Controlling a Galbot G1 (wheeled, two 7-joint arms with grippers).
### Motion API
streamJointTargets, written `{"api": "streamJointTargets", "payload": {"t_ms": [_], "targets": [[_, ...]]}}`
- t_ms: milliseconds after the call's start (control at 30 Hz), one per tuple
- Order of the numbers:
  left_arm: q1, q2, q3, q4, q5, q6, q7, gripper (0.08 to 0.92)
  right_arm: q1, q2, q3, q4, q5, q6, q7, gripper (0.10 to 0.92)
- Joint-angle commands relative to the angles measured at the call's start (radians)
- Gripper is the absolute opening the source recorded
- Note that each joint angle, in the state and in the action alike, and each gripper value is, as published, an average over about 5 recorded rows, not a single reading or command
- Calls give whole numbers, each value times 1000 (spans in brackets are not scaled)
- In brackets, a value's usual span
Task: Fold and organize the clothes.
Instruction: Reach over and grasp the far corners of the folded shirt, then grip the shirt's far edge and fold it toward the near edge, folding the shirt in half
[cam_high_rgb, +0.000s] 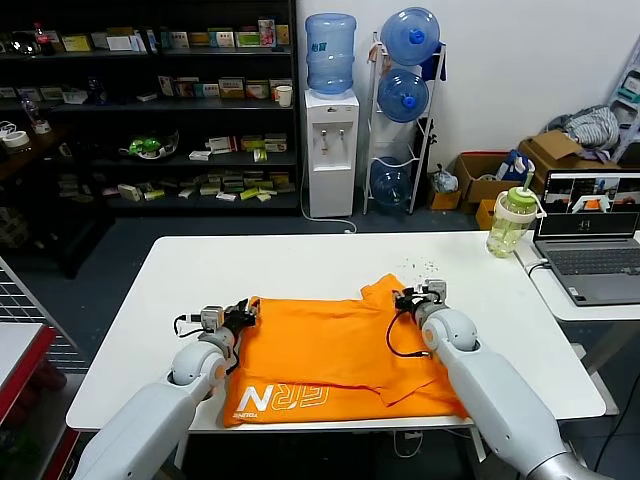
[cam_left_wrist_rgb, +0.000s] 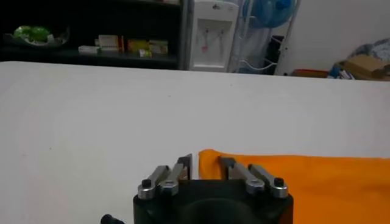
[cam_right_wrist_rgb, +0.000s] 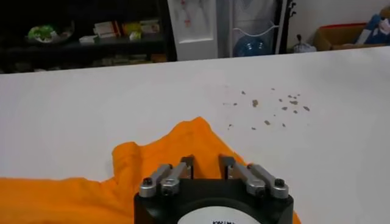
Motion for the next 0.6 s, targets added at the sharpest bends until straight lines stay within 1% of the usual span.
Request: {"api": "streamJointTargets", "payload": {"t_ms": [33, 200, 267, 333, 500, 600], "targets": [[2, -4, 5, 3, 11, -6, 2, 342, -3, 0, 0, 0, 2, 2, -5, 281], [9, -4, 3, -7, 24, -30, 1, 203, -16, -3, 6, 14, -5, 36, -15, 147], [13, -2, 1, -17, 31, -41, 1, 143, -23, -7, 9, 25, -11, 58, -22, 126], [17, 0, -1, -28, 38, -49, 0, 107, -31, -11, 11, 39, -22, 83, -31, 124], [32, 4, -12, -60, 53, -65, -5, 95, -59, -20, 23, 79, -35, 131, -42, 124], [50, 14, -28, -102, 55, -69, -12, 95, -90, -35, 38, 124, -34, 142, -39, 124]]}}
